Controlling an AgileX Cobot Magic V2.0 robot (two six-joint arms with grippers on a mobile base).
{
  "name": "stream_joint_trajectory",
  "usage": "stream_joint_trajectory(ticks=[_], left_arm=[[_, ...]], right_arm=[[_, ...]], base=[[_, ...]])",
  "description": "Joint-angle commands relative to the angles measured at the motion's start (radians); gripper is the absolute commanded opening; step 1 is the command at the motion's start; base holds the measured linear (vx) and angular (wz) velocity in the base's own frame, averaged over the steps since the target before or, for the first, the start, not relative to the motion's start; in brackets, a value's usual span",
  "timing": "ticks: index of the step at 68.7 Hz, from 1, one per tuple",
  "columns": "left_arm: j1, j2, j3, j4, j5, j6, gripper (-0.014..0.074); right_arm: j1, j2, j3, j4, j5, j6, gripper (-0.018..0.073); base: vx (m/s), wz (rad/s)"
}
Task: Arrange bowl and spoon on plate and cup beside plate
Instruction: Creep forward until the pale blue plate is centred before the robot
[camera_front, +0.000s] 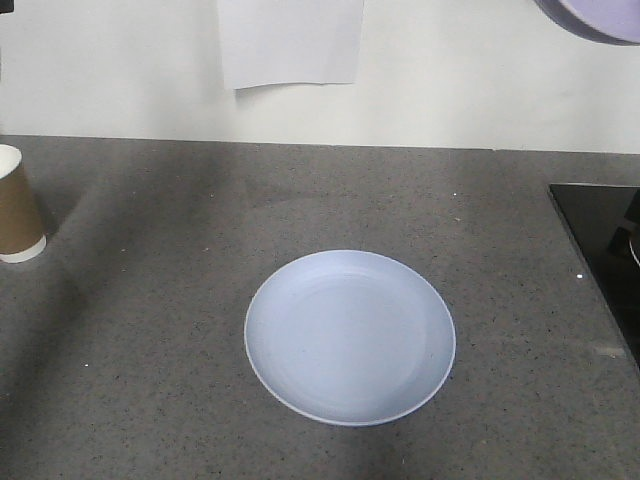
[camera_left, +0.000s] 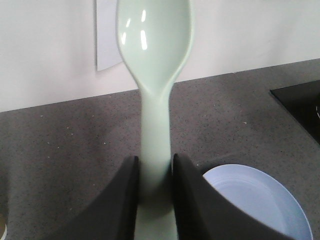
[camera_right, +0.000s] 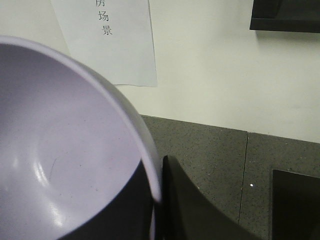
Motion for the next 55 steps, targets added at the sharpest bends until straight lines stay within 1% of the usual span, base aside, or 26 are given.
stream_joint_trajectory(ticks=[1,55], left_arm=[[-0.002,-0.019,-0.027,-0.033,-0.06,0.001,-0.0007],[-0.002,-0.019,-0.027,-0.033,-0.06,0.001,-0.0007]], right_arm=[[-0.005,-0.018,-0.026,0.016,-0.071,0.001,-0.001],[-0.005,-0.018,-0.026,0.016,-0.071,0.001,-0.001]], base=[[0.02,0.0],[0.01,-0.01]])
